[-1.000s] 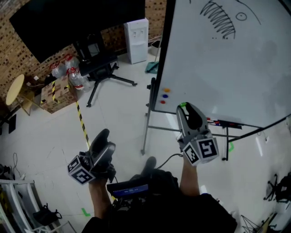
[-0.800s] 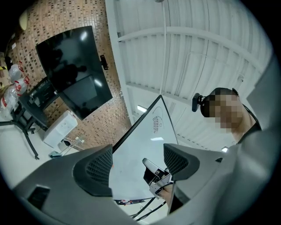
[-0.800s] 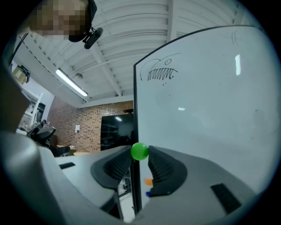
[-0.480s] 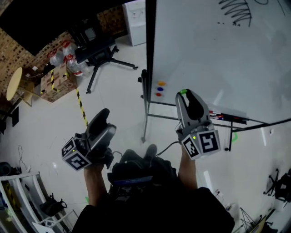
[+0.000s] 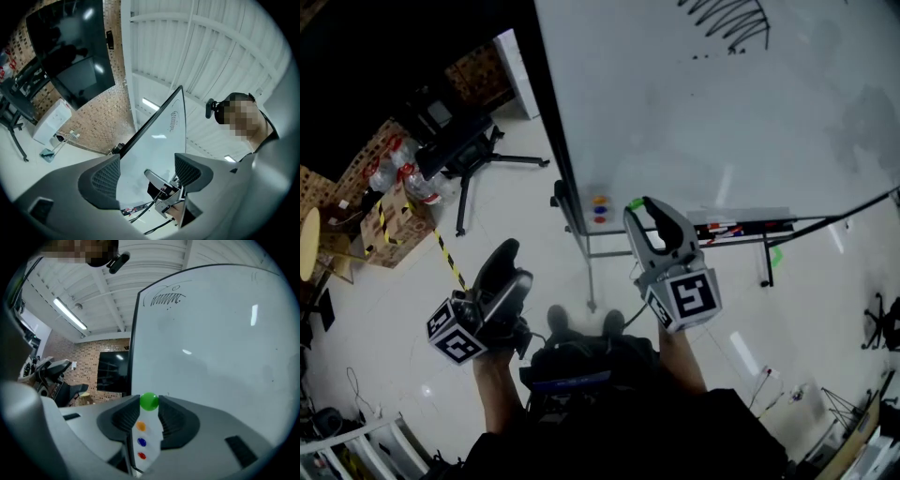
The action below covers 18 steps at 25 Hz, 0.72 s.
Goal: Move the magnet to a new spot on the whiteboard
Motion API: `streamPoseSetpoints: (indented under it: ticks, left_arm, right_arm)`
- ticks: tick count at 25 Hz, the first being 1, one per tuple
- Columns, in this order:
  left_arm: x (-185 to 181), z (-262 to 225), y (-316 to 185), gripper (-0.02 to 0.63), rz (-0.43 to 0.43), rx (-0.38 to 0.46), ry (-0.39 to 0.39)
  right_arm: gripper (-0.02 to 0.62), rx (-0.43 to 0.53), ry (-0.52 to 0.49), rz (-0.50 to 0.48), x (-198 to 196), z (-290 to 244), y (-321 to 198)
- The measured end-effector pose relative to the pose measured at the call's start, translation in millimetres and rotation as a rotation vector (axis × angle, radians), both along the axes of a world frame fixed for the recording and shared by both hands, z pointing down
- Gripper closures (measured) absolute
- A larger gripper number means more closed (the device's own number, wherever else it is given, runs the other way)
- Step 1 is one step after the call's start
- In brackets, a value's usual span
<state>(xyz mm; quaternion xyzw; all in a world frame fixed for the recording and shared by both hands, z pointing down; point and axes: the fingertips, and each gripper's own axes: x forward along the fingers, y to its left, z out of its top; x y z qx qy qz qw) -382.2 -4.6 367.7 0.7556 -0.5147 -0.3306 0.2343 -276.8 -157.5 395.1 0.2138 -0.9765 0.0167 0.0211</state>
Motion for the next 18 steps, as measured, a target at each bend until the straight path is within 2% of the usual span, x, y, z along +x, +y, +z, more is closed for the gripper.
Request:
streamPoseSetpoints:
  ticks: [5, 9, 16, 18]
  left_arm:
    - [-29, -1, -5, 0.250, 0.056, 0.014, 0.020]
    - [-51, 0, -2, 0.250, 0.097, 0.017, 0.037]
    - [-80, 3, 11, 0.250, 0.132, 0.008, 0.041]
    - [-85, 3, 15, 0.250, 0.140, 0.005, 0.036]
  right_arm:
    - [0.453, 0.003, 0.080, 0.066, -24, 17, 5]
    - [0.453, 0.056, 0.157, 0.136, -48, 26, 9]
    - [0.453, 0.137, 0.193, 0.274, -65, 30, 2]
    - [0.453, 0.129, 0.181, 0.308, -66, 32, -1]
